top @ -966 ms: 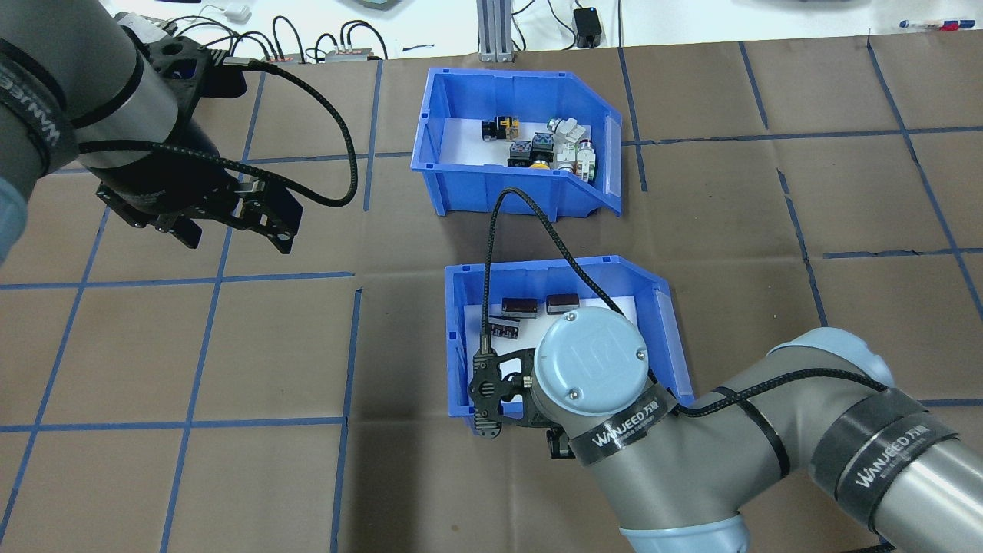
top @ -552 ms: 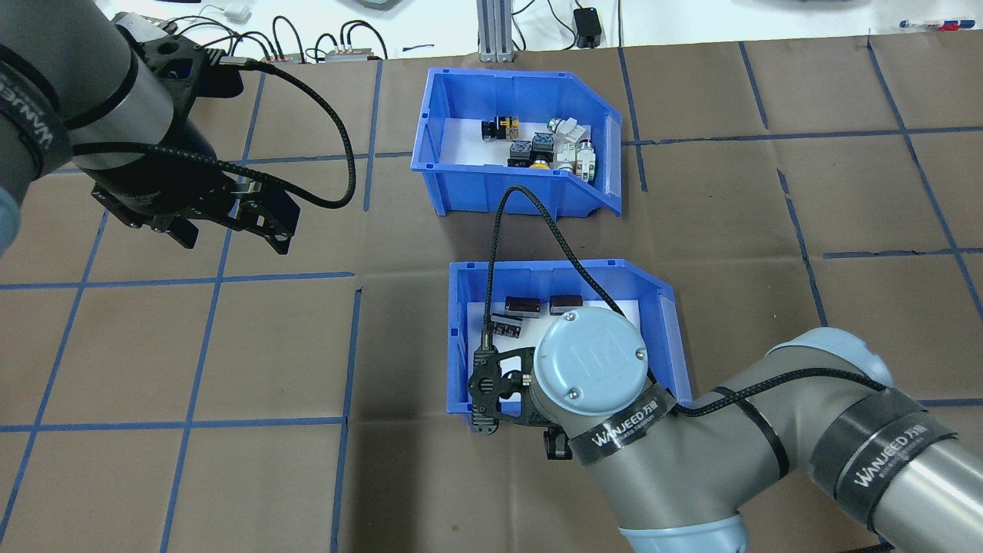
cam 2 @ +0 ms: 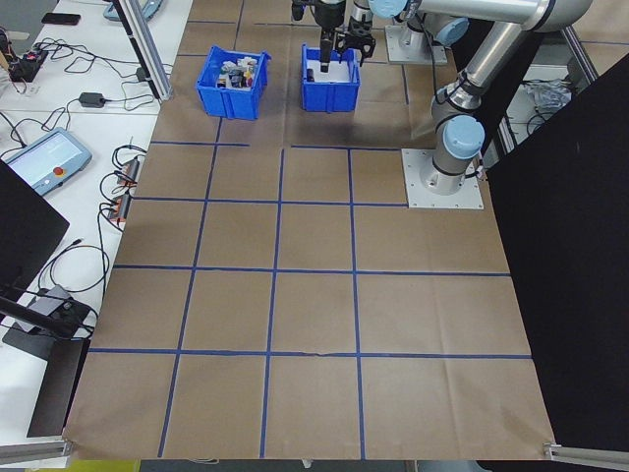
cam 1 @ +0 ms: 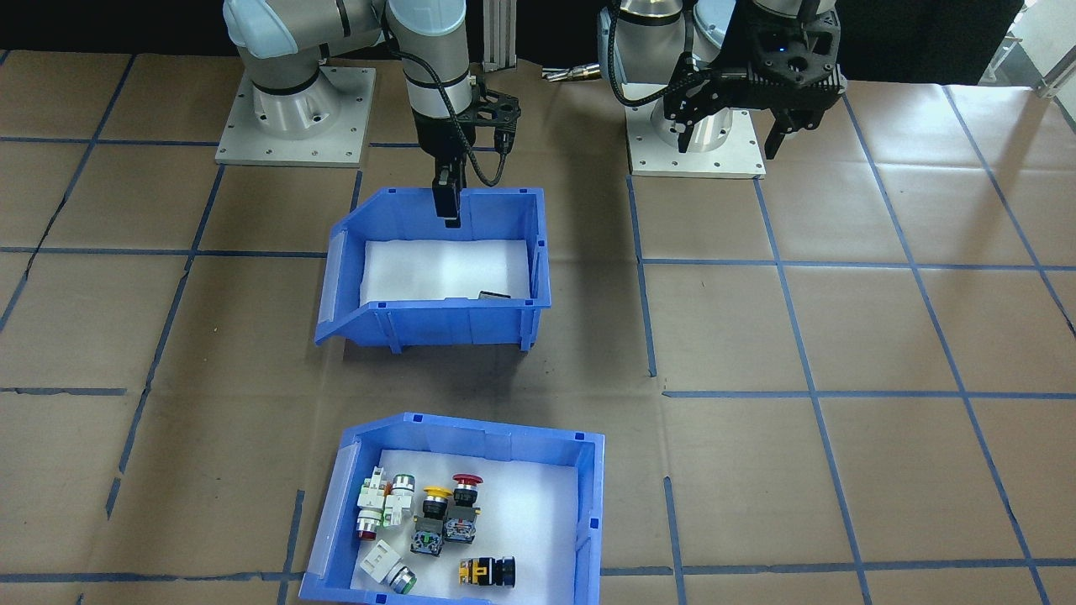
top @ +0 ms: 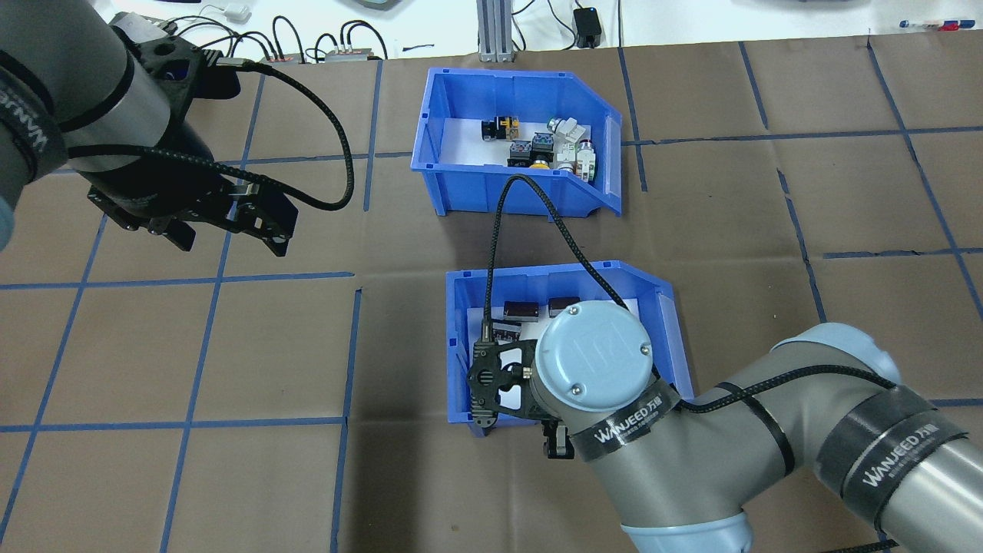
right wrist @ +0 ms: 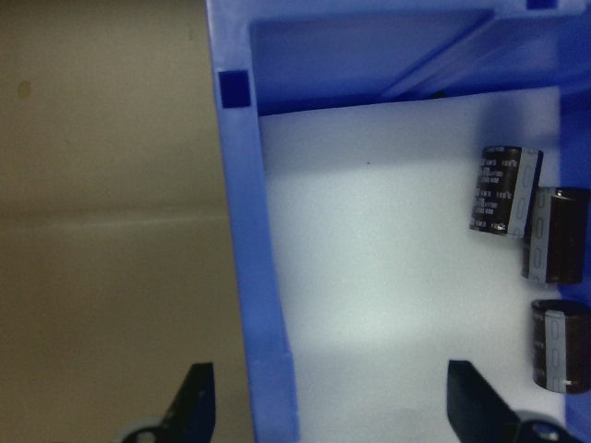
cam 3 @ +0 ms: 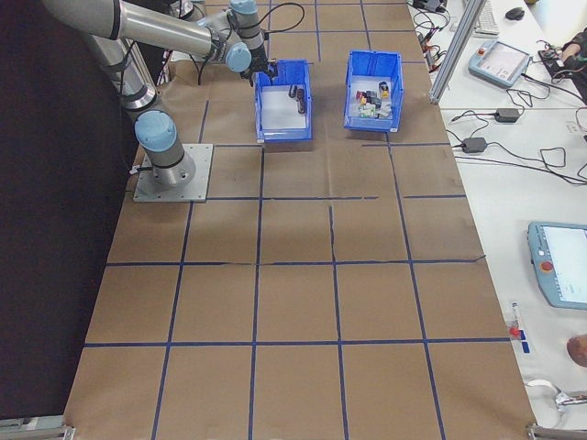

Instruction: Place button box in front

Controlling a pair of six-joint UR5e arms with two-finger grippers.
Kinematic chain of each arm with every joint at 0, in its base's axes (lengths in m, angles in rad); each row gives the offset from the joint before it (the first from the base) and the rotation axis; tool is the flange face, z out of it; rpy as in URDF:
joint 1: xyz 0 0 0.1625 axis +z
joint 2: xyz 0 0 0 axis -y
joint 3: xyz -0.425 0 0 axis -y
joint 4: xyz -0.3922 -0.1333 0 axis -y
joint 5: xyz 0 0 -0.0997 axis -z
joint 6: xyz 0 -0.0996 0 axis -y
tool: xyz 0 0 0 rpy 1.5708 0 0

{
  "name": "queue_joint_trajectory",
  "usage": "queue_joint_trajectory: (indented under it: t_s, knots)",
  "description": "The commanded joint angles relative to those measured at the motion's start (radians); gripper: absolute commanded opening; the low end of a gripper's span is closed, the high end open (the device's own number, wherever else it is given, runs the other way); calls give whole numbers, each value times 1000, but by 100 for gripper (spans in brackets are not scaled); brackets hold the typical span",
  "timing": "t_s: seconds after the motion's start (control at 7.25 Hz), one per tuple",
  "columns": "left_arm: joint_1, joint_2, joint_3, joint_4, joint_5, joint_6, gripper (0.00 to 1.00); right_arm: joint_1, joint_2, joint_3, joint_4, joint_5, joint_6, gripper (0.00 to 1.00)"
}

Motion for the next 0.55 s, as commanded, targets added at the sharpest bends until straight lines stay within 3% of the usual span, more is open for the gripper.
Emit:
queue_joint_trajectory:
  t_s: [0.0, 0.14, 0.41]
  knots:
    - [0, 3, -1, -3, 25, -1, 100, -36, -74, -68, 178, -2, 3, 100]
    - [0, 3, -4, -5, 27, 5, 100, -118, -97, -129, 287, 4, 37, 100]
    - [0, 2, -5, 7, 26, 7, 100, -304, -101, -255, 414, 10, 58, 100]
